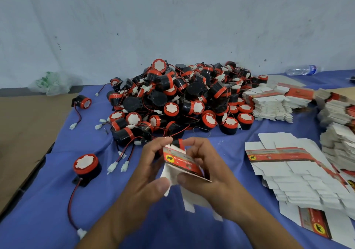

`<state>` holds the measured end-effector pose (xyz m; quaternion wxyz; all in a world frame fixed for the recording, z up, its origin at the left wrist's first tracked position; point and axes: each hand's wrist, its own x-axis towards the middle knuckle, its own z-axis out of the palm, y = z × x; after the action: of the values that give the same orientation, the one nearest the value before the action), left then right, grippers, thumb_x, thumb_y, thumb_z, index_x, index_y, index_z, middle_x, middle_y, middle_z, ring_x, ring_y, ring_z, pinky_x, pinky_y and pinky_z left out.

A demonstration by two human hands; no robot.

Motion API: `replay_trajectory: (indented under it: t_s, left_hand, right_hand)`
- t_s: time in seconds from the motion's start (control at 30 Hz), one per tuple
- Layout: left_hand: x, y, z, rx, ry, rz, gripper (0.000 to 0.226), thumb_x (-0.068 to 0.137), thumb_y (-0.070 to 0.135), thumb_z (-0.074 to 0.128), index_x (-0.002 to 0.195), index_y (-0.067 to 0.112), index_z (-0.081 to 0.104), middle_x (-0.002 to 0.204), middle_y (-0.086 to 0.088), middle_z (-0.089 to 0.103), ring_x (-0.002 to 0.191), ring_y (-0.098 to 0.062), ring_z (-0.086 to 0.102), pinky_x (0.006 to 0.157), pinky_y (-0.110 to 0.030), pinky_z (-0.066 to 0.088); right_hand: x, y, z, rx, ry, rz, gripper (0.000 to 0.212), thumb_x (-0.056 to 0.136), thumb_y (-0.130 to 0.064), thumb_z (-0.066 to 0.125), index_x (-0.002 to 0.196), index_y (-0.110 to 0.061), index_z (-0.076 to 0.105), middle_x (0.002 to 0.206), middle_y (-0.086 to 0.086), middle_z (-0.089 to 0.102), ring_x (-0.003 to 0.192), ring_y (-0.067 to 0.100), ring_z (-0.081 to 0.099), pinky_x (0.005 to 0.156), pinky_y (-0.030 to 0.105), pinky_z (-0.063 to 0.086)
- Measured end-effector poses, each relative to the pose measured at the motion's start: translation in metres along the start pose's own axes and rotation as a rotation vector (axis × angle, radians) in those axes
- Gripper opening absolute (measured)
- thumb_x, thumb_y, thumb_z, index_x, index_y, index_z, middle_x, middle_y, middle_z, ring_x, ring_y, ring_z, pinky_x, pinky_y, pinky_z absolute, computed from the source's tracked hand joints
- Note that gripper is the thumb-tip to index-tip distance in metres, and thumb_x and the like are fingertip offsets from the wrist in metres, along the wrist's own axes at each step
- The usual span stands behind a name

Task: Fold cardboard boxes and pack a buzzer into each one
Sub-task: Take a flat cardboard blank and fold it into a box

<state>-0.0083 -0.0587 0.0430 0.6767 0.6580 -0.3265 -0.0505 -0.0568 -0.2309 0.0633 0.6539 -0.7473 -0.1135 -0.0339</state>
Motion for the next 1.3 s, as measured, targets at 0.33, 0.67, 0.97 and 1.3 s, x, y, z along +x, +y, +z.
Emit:
replay_trajectory:
  t_s: [0.33, 0.67, 0.97, 1.3]
  left_hand:
    - [-0.001, -0.013, 0.008, -0.015, -0.1, -0.073, 0.094, 0.073, 0.049, 0.082, 0.149, 0.042, 0.027, 0.137, -0.004, 0.052, 0.111, -0.025, 0.063, 0.085, -0.036, 0.055]
    - [0.001, 0.002, 0.0, -0.148, 0.045, -0.266, 0.079, 0.075, 0.058, 0.06, 0.118, -0.007, 0.044, 0.116, -0.033, 0.049, 0.107, -0.036, 0.053, 0.091, -0.051, 0.043]
    - [0.002, 0.0, 0.001, -0.089, 0.029, -0.409, 0.011, 0.082, 0.014, 0.067, 0.085, 0.013, 0.057, 0.071, -0.007, 0.06, 0.063, -0.012, 0.057, 0.063, -0.02, 0.044]
    - [-0.001, -0.002, 0.006, -0.058, 0.082, -0.22, 0.038, 0.079, 0.04, 0.06, 0.11, 0.02, 0.069, 0.109, -0.006, 0.069, 0.102, -0.018, 0.064, 0.09, -0.034, 0.05]
  right_hand:
    - [0.008, 0.003, 0.011, 0.151, 0.09, 0.087, 0.059, 0.073, -0.058, 0.067, 0.117, -0.019, 0.063, 0.103, -0.001, 0.073, 0.097, 0.022, 0.071, 0.083, 0.039, 0.06]
    - [0.01, 0.008, 0.0, -0.052, 0.109, 0.111, 0.115, 0.034, -0.105, 0.05, 0.122, -0.031, 0.051, 0.072, 0.009, 0.053, 0.059, 0.008, 0.04, 0.062, 0.031, 0.036]
    - [0.01, 0.011, -0.009, 0.24, -0.005, 0.191, 0.08, 0.063, -0.08, 0.068, 0.112, -0.017, 0.067, 0.086, 0.005, 0.063, 0.078, 0.016, 0.052, 0.079, 0.032, 0.039]
    - [0.01, 0.012, -0.013, 0.308, -0.006, 0.188, 0.047, 0.068, -0.013, 0.077, 0.113, -0.018, 0.066, 0.094, 0.011, 0.068, 0.087, 0.019, 0.059, 0.074, 0.033, 0.045]
